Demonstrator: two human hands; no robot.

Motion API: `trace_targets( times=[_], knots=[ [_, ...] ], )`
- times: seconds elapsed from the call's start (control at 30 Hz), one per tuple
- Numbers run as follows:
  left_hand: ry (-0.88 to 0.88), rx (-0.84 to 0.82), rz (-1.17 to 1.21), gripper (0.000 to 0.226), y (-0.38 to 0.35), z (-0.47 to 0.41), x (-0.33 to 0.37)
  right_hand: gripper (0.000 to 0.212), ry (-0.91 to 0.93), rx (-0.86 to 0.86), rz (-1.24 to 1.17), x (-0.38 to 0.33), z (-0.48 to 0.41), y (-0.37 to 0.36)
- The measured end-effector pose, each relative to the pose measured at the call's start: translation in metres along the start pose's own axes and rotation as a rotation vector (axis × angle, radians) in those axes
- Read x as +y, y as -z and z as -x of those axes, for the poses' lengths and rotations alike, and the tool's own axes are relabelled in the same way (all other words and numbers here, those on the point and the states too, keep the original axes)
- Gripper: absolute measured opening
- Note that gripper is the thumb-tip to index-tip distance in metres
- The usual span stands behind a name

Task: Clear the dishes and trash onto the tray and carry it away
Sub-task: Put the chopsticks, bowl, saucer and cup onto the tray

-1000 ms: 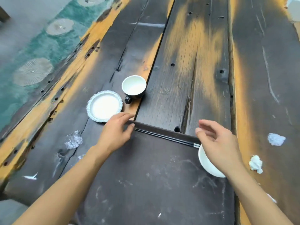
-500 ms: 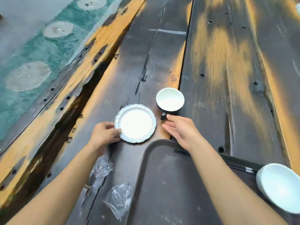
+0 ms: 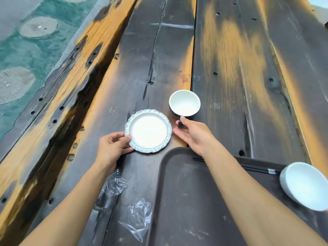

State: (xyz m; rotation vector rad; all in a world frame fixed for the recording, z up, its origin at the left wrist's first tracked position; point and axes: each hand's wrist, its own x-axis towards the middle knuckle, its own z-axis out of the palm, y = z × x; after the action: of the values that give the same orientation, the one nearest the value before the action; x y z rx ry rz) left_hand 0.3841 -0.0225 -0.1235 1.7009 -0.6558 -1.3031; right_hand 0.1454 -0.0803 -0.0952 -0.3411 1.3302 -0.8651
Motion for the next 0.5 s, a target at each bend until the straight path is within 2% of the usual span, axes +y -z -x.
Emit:
trace_targets(
  times=[0.1,0.2,0.5],
  knots=[
    [-0.017,0.026,0.002,0.018,-0.002,0.002,-0.001,0.016,0.051,0.046,-0.042,0.0,0.002,0.01],
    [-0.06,0.04,0.009,0.007,-0.007,0.01,0.005,0.013,0.084,0.068,-0.15,-0.005,0.005,0.021],
    [-0.104,0.048,0.012,0.009,-0.016,0.064,0.021,0.011,0.131,-0.004,-0.149,-0.013,0.055,0.042]
  ],
)
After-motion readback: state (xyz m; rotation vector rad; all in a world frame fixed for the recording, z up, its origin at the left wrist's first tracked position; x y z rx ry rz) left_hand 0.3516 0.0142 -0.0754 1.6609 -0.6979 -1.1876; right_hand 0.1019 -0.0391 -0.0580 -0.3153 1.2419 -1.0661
